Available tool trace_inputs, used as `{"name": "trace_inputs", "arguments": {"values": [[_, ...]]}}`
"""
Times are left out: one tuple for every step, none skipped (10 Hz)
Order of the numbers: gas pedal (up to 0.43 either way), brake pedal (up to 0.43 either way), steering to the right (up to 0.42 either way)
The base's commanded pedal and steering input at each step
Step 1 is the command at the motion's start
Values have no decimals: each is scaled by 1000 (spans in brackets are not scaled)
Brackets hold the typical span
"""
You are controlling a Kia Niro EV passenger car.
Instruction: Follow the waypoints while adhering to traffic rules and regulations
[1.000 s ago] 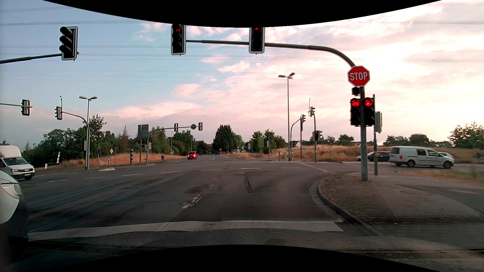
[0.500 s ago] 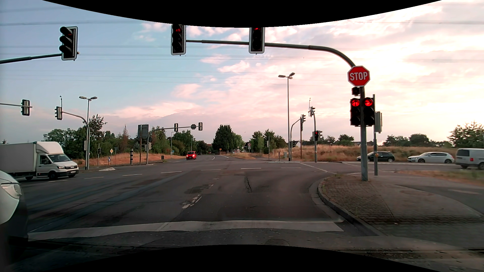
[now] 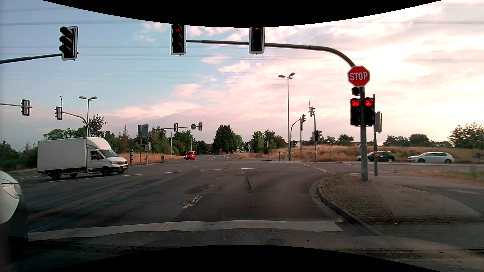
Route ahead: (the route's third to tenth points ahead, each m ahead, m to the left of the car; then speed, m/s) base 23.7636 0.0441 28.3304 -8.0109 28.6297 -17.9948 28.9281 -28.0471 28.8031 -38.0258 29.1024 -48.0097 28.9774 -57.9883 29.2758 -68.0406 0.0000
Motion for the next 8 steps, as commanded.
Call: {"name": "trace_inputs", "arguments": {"values": [[0,287,1],[0,287,1],[0,287,1],[0,280,1],[0,287,1],[0,280,1],[0,287,1],[0,287,1]]}}
